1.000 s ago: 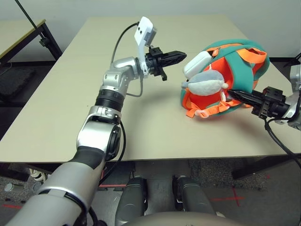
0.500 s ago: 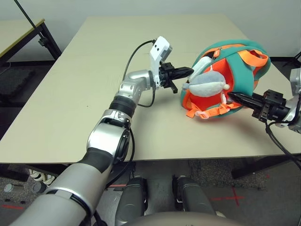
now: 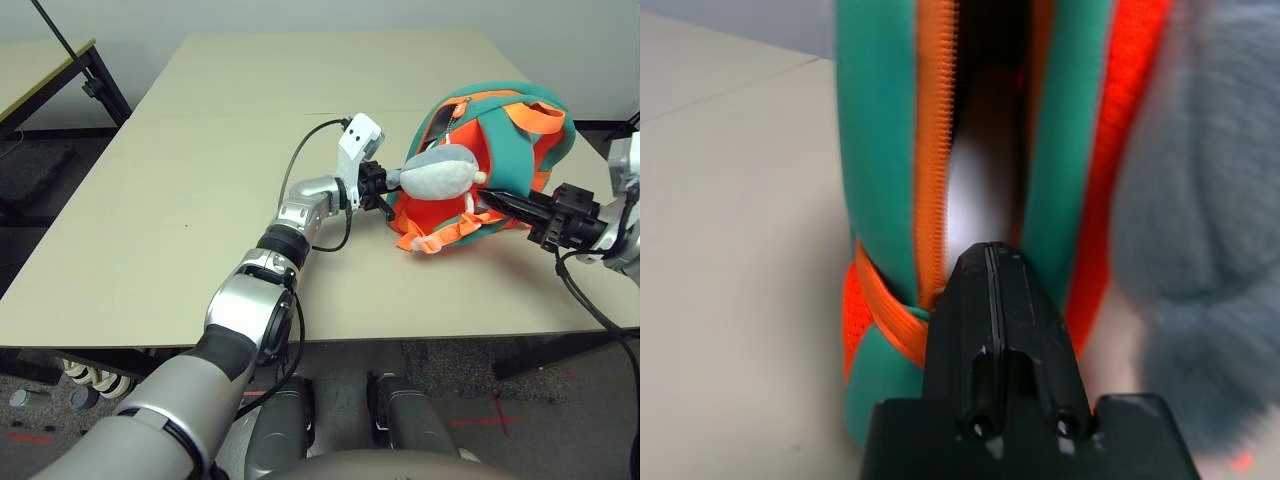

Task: Put the pencil case into the backpack and zip it.

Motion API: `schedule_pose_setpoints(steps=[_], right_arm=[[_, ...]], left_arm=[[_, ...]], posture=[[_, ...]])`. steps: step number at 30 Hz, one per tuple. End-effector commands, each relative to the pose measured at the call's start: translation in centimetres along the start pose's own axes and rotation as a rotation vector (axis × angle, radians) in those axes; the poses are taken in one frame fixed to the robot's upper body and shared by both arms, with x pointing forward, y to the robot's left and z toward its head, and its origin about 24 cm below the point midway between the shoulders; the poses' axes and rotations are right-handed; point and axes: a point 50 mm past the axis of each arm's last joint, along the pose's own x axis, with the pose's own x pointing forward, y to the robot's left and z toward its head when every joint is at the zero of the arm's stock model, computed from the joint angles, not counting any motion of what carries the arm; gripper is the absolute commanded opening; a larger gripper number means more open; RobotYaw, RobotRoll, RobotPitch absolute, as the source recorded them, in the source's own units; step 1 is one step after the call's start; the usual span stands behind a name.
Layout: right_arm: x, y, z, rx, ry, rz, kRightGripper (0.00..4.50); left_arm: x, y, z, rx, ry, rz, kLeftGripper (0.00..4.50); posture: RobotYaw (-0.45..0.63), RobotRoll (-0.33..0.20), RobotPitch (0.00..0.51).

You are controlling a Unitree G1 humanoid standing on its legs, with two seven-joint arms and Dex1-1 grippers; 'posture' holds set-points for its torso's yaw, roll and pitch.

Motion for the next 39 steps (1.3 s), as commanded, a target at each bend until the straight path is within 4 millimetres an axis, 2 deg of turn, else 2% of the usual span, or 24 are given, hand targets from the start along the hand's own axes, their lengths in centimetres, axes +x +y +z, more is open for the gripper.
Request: schedule_pose_setpoints(steps=[1,3,8,10,12,13,16,20,25,28,33,36,39], right_arm=[[-0.5,0.2,0.0,-0.007,0.037,0.028,0.02],[-0.7,0.2,-0.1,-0.007,0.055,0.035,0.02],[-1.1,0.1,-0.1,-0.002,0.094,0.055,0.02],[-1.0,-0.1,0.1,-0.009,0.107,0.061,0.02],[-1.1,-0.2,0.2,-0.017,0.119,0.066,0.02],[-1.2,-0.2,0.2,-0.024,0.137,0.067,0.02],[-1.8,-0.3,0.4,-0.058,0.207,0.061,1.0],[-2.6,-0.7,1.8,-0.073,0.233,0.061,2.51],[-2.9,-1.2,2.6,-0.089,0.239,0.057,4.45],[-2.6,-1.2,2.5,-0.085,0.228,0.058,4.48],[-1.8,-1.2,2.1,-0.073,0.19,0.041,4.48],[-1.4,-1.2,1.9,-0.067,0.181,0.044,4.48],[-1.1,-1.1,1.6,-0.06,0.175,0.042,4.48]], left_arm=[[-3.9,1.2,1.5,-0.02,-0.024,0.026,0.38],[-6.0,1.6,1.9,-0.003,-0.006,0.063,0.97],[-11.2,2.3,3.0,0.02,0.019,0.204,2.98],[-13.8,2.8,3.4,0.031,0.002,0.318,3.73],[-15.2,3.0,3.7,0.035,-0.015,0.398,4.5],[-16.0,3.2,3.9,0.045,-0.032,0.46,4.5],[-18.1,3.7,4.4,0.074,-0.094,0.634,4.5],[-19.7,3.8,4.4,0.094,-0.122,0.762,4.5],[-19.9,3.4,4.0,0.084,-0.111,0.775,4.5],[-19.1,2.8,4.3,0.049,-0.144,0.716,4.5],[-15.6,0.4,5.8,-0.044,-0.219,0.43,4.5],[-13.1,-1.3,6.2,-0.093,-0.19,0.222,4.5],[-11.4,-2.2,6.7,-0.099,-0.145,0.088,4.5]], posture=[[0.01,0.0,0.085],[0.02,0.0,0.088],[0.04,0.0,0.091],[0.04,0.0,0.09],[0.05,0.0,0.091],[0.05,0.0,0.091],[0.07,0.0,0.096],[0.08,0.0,0.103],[0.08,0.0,0.105],[0.08,0.0,0.107],[0.08,0.0,0.107],[0.07,0.0,0.103],[0.06,0.0,0.1]])
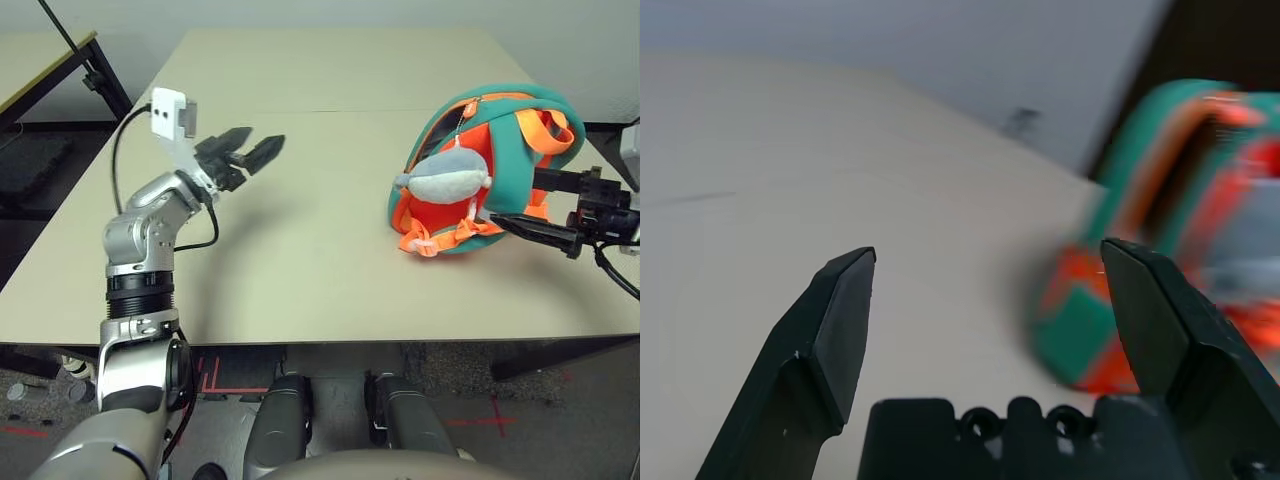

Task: Put the pencil case into the backpack and zip it.

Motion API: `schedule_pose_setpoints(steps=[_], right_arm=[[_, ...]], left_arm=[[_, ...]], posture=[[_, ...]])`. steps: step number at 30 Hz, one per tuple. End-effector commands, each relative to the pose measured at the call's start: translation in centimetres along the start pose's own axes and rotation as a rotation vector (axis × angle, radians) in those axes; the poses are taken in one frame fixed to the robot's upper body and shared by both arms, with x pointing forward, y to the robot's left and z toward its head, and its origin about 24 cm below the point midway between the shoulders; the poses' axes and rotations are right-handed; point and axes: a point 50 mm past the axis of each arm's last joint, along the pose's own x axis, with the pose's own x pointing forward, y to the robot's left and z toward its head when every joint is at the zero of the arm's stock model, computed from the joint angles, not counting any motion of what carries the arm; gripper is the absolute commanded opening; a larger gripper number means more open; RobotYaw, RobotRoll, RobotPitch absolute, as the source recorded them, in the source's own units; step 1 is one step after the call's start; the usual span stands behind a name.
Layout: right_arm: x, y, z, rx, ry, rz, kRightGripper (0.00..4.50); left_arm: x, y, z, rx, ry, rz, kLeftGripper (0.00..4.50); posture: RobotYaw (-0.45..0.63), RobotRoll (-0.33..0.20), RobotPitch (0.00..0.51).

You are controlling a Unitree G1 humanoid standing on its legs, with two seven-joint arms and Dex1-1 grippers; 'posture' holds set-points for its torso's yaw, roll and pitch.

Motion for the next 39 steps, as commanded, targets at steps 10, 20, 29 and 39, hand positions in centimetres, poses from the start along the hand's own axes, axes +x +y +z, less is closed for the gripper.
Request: schedule_pose_setpoints(steps=[10,20,29,39], right_arm=[[1.2,0.4,-0.8,0.028,-0.023,-0.004,4.48],[1.8,0.5,-1.1,0.047,-0.04,-0.003,3.15],[1.9,0.9,-1.2,0.06,-0.053,-0.002,0.03],[2.3,0.9,-1.0,0.056,-0.065,0.001,0.03]], left_arm=[[5.4,-3.7,1.3,0.036,0.179,-0.413,4.5],[9.3,-4.3,-0.8,0.111,0.292,-0.511,4.5],[11.2,-5.0,-1.9,0.146,0.315,-0.557,4.5],[12.0,-5.3,-2.4,0.164,0.32,-0.583,4.5]], posture=[[0.06,0.0,0.097],[0.03,0.0,0.097],[0.01,0.0,0.094],[0.01,0.0,0.093]])
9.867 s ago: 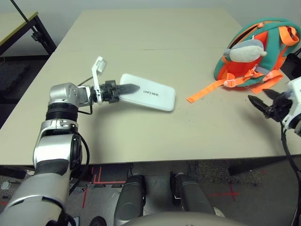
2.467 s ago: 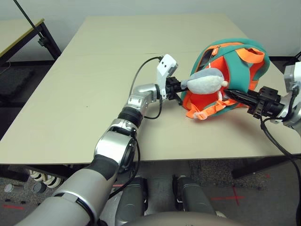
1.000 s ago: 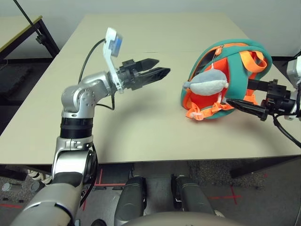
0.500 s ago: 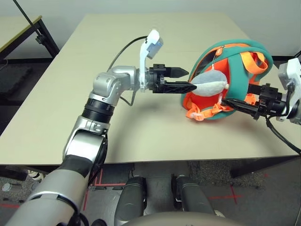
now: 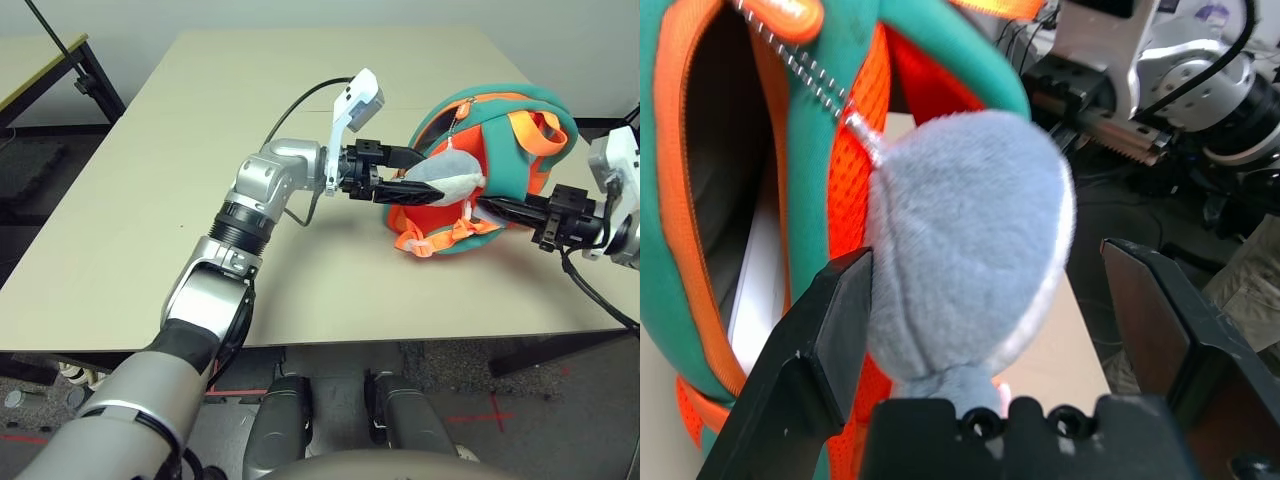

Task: Put the pencil case into the backpack and zip it.

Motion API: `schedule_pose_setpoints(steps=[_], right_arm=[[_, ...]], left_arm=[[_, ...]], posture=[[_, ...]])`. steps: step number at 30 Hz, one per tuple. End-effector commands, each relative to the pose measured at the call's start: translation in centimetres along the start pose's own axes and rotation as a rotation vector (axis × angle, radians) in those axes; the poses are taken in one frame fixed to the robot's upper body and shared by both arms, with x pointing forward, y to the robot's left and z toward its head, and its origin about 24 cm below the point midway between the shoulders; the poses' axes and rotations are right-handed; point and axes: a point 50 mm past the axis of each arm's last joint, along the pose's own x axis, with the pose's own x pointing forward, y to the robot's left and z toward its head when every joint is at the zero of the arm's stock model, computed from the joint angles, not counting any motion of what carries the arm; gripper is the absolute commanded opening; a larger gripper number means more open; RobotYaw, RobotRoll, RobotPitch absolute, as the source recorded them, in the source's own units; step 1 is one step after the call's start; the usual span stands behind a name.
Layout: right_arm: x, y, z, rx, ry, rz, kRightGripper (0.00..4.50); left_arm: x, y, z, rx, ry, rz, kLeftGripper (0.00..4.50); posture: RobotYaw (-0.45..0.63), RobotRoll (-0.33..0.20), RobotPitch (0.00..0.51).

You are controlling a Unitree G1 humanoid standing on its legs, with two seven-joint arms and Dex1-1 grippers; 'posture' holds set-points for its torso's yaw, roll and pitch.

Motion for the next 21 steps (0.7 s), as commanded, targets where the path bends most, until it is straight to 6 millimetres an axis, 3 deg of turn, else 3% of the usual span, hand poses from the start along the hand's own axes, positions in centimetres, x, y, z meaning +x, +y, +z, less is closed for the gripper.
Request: schedule_pose_setpoints(steps=[1,12,19,20,21], right_arm=[[0.4,0.3,0.4,-0.01,-0.013,0.026,0.03],[0.6,0.3,0.3,-0.008,-0.011,0.029,0.03],[0.9,0.2,0.4,-0.007,-0.016,0.038,0.03],[0.9,0.2,0.4,-0.007,-0.016,0.038,0.03],[0.9,0.2,0.4,-0.007,-0.016,0.038,0.03]], left_arm=[[0.2,0.2,0.2,0.02,0.019,-0.002,4.5],[-2.6,1.5,1.4,0.032,-0.036,0.105,4.5],[-2.0,0.8,1.3,0.013,-0.037,0.053,4.5],[-1.9,0.7,1.2,0.012,-0.032,0.043,4.12],[-1.8,0.6,1.2,0.011,-0.028,0.037,4.21]], posture=[[0.01,0.0,0.094],[0.03,0.0,0.099],[0.03,0.0,0.098],[0.03,0.0,0.098],[0.03,0.0,0.097]])
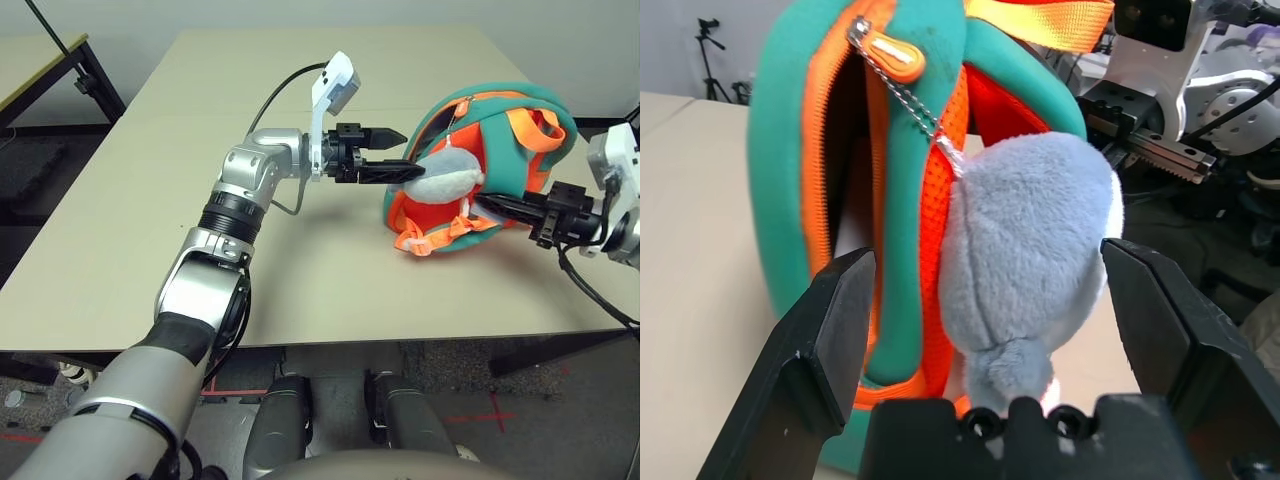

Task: Put the pencil case into the backpack and zip it.

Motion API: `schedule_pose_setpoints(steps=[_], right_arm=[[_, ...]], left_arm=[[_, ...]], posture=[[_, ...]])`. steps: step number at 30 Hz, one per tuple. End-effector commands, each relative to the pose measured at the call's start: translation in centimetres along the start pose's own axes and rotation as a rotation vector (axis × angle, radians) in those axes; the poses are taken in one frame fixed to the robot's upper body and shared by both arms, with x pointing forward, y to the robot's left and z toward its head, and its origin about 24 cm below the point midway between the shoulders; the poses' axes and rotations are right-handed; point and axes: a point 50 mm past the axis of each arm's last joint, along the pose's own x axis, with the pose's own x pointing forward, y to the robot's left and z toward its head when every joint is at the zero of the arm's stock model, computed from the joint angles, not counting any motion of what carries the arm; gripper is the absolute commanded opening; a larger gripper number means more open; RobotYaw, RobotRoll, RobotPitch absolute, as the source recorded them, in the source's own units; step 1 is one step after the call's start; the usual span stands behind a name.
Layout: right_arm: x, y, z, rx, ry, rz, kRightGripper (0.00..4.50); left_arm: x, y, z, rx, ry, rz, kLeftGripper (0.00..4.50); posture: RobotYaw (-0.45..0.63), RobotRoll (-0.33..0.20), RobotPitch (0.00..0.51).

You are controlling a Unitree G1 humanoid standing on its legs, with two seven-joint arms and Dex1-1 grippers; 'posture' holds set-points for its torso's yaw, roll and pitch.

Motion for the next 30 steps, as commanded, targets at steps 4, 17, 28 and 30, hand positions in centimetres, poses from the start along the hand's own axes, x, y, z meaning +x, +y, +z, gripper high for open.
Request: schedule_pose_setpoints(steps=[4,17,28,30], right_arm=[[0.4,0.4,0.0,-0.001,-0.002,0.03,0.03],[0.4,0.4,-0.1,-0.003,-0.005,0.026,0.03],[0.6,0.4,0.0,-0.006,-0.007,0.031,0.03],[0.7,0.4,0.0,-0.007,-0.008,0.03,0.03]], left_arm=[[0.7,-0.8,0.2,0.002,0.017,-0.072,4.5],[2.2,-1.6,-1.3,-0.012,0.076,-0.129,4.5],[2.0,-0.5,-2.0,0.043,0.099,-0.038,1.15],[2.1,-0.5,-2.0,0.048,0.089,-0.035,0.46]], posture=[[0.02,0.0,0.095],[0.02,0.0,0.086],[0.02,0.0,0.079],[0.02,0.0,0.08]])
